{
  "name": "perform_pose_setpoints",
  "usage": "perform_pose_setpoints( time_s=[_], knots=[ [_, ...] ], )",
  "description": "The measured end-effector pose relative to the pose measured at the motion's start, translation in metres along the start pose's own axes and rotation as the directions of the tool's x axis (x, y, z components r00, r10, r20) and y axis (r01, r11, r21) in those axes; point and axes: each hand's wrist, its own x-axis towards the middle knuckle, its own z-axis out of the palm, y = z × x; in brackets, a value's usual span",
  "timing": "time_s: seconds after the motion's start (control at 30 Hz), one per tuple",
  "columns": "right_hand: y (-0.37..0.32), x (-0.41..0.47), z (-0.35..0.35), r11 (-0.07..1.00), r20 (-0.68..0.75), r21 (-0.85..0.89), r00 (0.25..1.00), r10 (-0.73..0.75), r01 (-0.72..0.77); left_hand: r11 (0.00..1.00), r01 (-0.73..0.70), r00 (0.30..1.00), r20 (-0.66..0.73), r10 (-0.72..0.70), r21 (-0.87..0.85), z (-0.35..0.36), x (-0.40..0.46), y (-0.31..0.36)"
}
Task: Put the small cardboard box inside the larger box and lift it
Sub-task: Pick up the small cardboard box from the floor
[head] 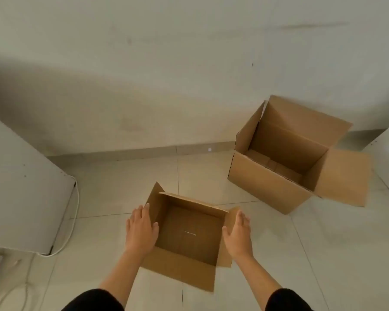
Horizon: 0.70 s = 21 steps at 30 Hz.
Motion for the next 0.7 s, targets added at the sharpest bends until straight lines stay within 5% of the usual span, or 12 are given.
perform_pose_setpoints(
  time_s=[0.23, 0.4, 0.7],
  knots=[
    [0.06, 0.043, 0.056, 0.982, -0.12, 0.067, 0.976, 0.182, -0.175, 0.995, 0.102, 0.993, 0.058, -0.102, -0.01, 0.065, 0.063, -0.045],
    [0.086, 0.062, 0.087, 0.93, -0.023, 0.226, 0.952, 0.304, -0.291, 0.98, 0.197, 0.977, 0.088, -0.194, -0.023, 0.09, 0.101, -0.075],
    [0.073, 0.042, 0.08, 0.935, -0.142, 0.186, 0.933, 0.331, -0.303, 0.938, 0.292, 0.956, 0.031, -0.291, -0.189, 0.099, 0.072, -0.071]
  ],
)
